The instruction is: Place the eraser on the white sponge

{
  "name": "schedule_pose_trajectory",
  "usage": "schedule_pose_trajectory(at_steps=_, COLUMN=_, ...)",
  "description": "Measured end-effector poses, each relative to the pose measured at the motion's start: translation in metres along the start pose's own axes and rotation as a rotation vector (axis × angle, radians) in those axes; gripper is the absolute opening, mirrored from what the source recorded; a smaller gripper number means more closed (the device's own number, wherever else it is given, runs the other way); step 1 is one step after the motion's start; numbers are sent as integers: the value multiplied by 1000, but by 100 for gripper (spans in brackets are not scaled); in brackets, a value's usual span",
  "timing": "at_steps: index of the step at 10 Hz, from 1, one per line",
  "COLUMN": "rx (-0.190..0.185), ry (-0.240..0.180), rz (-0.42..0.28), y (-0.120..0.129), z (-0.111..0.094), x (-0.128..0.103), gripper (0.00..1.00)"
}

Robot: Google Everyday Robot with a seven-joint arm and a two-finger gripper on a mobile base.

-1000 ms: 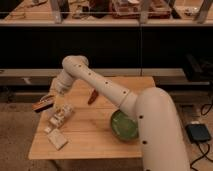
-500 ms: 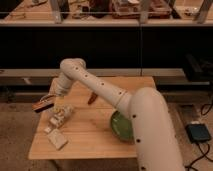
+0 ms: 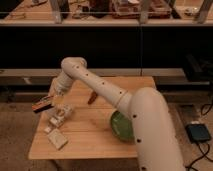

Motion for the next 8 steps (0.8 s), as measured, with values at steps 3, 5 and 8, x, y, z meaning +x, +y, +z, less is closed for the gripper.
schedule_pose_trajectory(at_steps=3, rx=-37, ry=64, rz=27, y=1, z=-24, x=3, gripper=11)
schedule_pose_trajectory(at_steps=5, rx=-48, ry=131, rz=37, y=-7, z=-43, x=9, gripper=11)
schedule_pose_trajectory(at_steps=8, rx=-33, ry=178, rz=24, y=-34, z=-61, x=4, gripper=11)
